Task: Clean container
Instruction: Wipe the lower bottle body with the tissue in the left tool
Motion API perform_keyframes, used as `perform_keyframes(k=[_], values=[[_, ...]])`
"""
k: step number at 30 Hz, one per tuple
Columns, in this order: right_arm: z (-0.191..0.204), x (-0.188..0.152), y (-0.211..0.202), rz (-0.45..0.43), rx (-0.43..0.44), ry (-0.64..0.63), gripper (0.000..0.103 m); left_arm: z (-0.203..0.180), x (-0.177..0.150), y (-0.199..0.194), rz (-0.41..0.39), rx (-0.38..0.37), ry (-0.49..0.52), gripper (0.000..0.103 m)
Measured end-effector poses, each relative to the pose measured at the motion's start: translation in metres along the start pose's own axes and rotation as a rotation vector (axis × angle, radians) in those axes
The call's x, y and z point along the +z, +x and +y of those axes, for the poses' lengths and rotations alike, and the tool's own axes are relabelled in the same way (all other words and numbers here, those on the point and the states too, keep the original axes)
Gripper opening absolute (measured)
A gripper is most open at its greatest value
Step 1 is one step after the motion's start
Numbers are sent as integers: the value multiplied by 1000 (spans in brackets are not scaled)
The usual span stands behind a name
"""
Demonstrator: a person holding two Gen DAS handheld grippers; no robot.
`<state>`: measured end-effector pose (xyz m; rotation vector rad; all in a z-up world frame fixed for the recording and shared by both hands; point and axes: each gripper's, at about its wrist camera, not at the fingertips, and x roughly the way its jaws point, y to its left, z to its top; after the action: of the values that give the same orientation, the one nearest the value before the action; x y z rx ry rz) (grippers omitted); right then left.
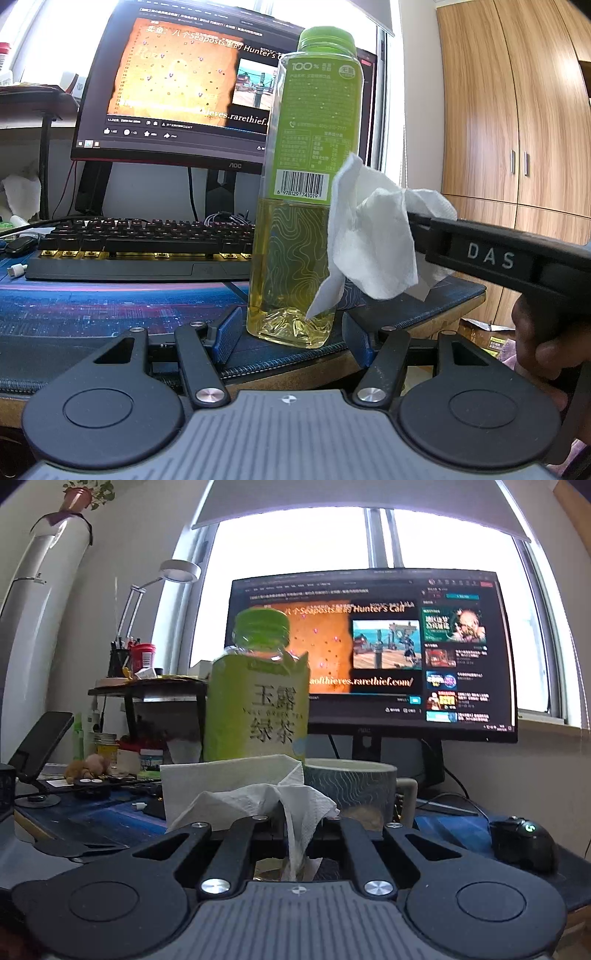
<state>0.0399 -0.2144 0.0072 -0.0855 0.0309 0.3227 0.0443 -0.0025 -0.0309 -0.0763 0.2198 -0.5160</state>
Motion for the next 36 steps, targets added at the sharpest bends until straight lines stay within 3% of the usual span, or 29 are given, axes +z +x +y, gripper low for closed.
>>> perform_keyframes(k=[36], values=[[1, -1, 3, 18, -9, -17, 8, 0, -1, 2, 0, 1, 2, 64]])
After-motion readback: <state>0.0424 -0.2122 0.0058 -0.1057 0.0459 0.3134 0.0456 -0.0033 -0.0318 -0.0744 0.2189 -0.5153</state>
